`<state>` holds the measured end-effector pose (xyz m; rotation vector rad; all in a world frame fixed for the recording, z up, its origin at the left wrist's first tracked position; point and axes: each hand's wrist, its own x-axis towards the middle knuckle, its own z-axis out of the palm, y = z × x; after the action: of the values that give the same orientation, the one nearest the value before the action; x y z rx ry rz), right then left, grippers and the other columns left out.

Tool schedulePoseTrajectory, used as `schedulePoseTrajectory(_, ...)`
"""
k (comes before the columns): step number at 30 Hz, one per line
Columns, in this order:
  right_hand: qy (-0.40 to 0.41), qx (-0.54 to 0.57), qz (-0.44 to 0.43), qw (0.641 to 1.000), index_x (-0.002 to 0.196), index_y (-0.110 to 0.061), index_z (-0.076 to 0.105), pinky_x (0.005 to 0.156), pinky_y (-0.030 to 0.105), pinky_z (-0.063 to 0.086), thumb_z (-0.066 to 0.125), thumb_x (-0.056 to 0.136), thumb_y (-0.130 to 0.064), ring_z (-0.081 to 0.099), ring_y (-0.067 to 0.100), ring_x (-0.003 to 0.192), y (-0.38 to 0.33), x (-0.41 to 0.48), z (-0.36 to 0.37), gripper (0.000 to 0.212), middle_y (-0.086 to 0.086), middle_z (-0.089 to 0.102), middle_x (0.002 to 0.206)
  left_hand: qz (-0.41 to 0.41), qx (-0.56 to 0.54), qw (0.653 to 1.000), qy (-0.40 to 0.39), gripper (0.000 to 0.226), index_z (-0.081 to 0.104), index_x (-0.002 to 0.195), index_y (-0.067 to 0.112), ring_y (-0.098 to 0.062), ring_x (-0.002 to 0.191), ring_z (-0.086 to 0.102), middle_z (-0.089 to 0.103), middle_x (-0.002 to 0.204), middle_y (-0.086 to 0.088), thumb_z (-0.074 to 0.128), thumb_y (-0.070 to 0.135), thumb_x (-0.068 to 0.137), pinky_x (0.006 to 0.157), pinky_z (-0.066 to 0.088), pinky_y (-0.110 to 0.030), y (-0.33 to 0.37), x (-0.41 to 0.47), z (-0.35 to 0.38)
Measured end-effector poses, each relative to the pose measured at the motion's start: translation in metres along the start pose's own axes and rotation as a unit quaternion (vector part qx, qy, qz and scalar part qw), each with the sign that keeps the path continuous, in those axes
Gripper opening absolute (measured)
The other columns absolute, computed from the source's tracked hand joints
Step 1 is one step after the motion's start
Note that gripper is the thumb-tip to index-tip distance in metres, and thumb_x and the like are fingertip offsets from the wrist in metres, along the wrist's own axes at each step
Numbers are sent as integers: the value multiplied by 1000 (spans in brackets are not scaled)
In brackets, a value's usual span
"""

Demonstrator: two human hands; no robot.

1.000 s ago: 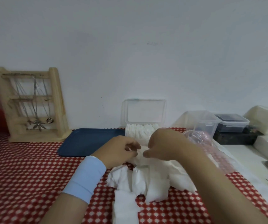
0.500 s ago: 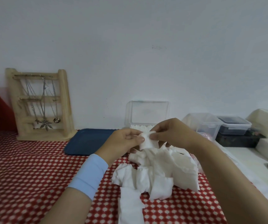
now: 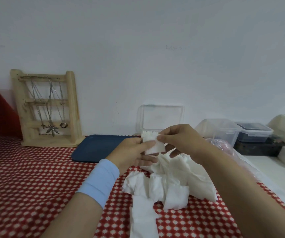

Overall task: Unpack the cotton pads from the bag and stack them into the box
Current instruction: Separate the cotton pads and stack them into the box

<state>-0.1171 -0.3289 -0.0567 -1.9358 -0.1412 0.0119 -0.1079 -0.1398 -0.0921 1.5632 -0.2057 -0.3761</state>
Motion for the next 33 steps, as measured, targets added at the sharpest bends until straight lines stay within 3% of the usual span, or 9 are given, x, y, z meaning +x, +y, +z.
schedulePoseTrajectory(4,25,23,19,999,92,-7,75,59,32,56,71,92,-17,75,25,72,1,2,-4,10,3,77,79,20,63,998,-21,30,70,120,5,-21,90,76,78,107,-13,76,10,90,82,62,-32,-2,-1,-4)
schedulePoseTrajectory(6,20,25,19,999,90,-9,75,61,32,57,72,90,-16,74,22,71,1,1,-4,7,2,76,78,12,58,998,-33,29,69,121,9,-24,97,75,77,111,-13,73,17,93,90,61,-40,0,-2,-3)
schedulePoseTrajectory(10,0,20,13,1000,90,-9,76,65,34,57,74,89,-14,71,15,67,2,1,-1,6,3,76,78,-11,-29,999,-19,41,66,125,12,-31,104,74,75,117,-15,60,43,100,83,62,-40,4,0,1)
schedulePoseTrajectory(16,10,50,33,998,97,-3,74,64,34,58,73,89,-14,73,20,69,4,2,-1,13,6,77,82,39,56,998,-10,34,67,123,7,-24,94,77,79,105,-10,75,7,90,75,60,-27,0,-1,-2)
schedulePoseTrajectory(21,26,32,-2,999,95,-3,74,61,32,60,71,91,-10,71,16,66,6,5,6,8,7,74,82,34,33,999,-13,31,68,122,15,-24,99,76,78,110,-8,74,23,92,84,62,-37,4,-1,-1)
schedulePoseTrajectory(23,37,-1,-33,999,92,-6,74,59,27,59,72,90,-7,64,12,60,7,6,6,3,5,71,77,33,0,999,6,28,72,116,16,-26,102,75,76,112,-10,69,34,95,85,62,-39,5,-1,-1)
schedulePoseTrajectory(29,56,-80,-72,993,98,-22,71,53,18,49,78,87,-16,66,8,58,10,8,8,15,-6,73,79,70,45,994,77,15,73,107,11,-20,94,76,78,104,-9,72,9,92,76,63,-30,1,5,-5)
schedulePoseTrajectory(31,103,-212,-63,970,95,-25,71,56,19,50,72,90,-32,70,11,65,10,9,4,8,-8,74,82,70,38,991,111,10,73,102,11,-20,95,74,76,107,-11,70,7,93,73,63,-28,0,7,-10)
schedulePoseTrajectory(33,110,-385,-25,916,90,-25,74,71,28,56,70,88,-43,70,14,79,12,7,1,19,-8,74,85,70,11,987,145,7,71,100,10,-19,96,70,73,109,-10,67,7,96,69,61,-26,-2,10,-14)
